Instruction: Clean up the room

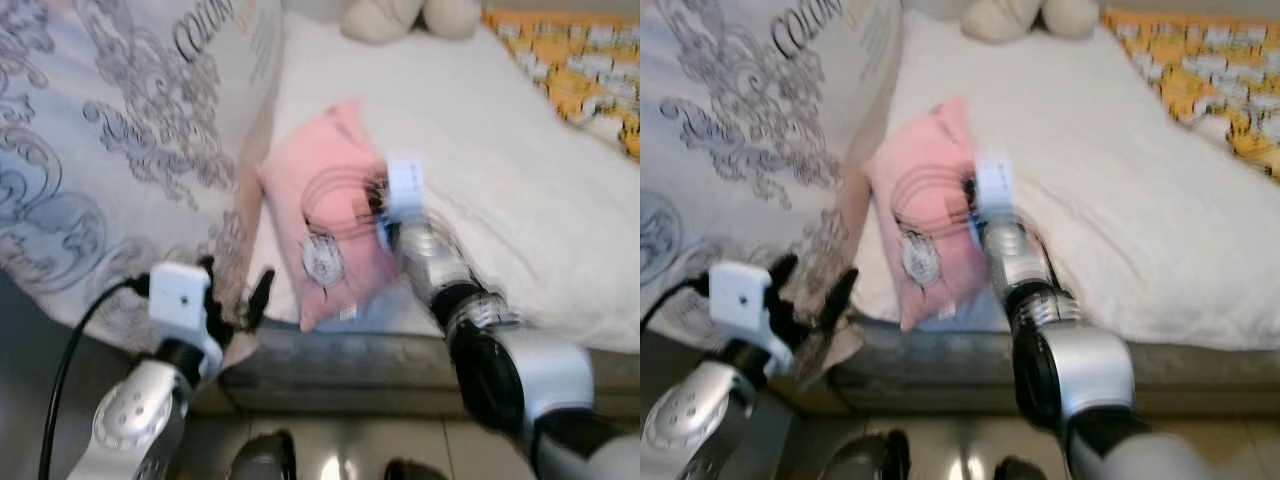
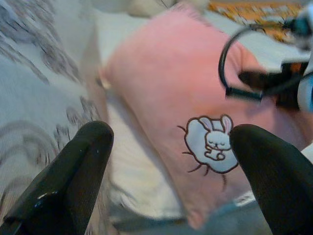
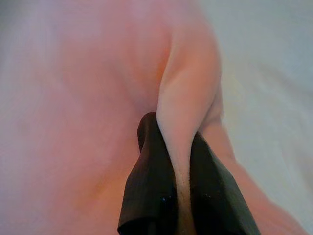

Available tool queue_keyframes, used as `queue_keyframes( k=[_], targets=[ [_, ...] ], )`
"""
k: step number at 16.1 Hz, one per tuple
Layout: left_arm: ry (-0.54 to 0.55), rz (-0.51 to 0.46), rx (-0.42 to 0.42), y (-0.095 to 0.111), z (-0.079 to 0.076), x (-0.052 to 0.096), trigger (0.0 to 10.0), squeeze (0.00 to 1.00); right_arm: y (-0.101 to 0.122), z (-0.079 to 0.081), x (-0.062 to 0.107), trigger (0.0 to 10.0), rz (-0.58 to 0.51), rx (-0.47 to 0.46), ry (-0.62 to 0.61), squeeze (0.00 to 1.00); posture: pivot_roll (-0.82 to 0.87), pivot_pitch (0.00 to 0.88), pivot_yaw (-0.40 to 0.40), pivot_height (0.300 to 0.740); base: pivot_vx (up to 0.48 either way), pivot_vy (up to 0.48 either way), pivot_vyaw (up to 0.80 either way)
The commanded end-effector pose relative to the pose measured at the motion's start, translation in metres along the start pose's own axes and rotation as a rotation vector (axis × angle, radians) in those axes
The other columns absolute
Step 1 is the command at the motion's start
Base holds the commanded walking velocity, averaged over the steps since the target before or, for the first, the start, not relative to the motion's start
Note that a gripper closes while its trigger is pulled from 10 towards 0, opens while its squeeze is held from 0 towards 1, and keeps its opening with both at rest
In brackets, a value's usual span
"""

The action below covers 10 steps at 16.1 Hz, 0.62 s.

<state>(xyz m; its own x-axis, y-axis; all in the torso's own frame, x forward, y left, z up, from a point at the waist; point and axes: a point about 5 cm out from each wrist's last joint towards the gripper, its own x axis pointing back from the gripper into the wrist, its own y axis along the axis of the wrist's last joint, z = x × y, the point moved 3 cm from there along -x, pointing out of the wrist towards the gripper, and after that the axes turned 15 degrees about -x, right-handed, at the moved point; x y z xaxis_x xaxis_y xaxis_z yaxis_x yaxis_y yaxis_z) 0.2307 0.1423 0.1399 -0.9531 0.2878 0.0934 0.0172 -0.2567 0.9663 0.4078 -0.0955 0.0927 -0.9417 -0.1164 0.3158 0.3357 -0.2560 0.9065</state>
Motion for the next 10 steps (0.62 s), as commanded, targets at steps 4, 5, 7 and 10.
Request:
queue_keyframes(
  k=[4,5,7,10],
  targets=[
    [-0.034,-0.006,0.006,0.008,-0.003,-0.002,10.0,0.0,-0.006,-0.007,0.001,0.0,0.028,0.017,-0.025,0.0,0.14,0.157,0.074,0.74,0.0,0.0,0.0],
    [-0.037,-0.007,0.007,0.009,-0.004,-0.003,10.0,0.0,0.002,-0.009,0.0,0.0,0.007,0.013,-0.022,0.0,0.13,0.154,0.073,0.74,0.0,0.0,0.0],
    [-0.035,-0.008,0.008,0.009,-0.003,-0.006,10.0,0.0,0.015,-0.011,-0.001,0.0,-0.024,0.015,-0.033,0.0,0.13,0.146,0.071,0.74,0.0,0.0,0.0],
    [-0.024,-0.015,0.009,0.011,-0.001,-0.008,10.0,0.0,0.028,-0.017,-0.002,10.0,-0.062,0.006,-0.05,1.0,0.12,0.136,0.066,0.74,0.0,0.0,0.0]
  ],
)
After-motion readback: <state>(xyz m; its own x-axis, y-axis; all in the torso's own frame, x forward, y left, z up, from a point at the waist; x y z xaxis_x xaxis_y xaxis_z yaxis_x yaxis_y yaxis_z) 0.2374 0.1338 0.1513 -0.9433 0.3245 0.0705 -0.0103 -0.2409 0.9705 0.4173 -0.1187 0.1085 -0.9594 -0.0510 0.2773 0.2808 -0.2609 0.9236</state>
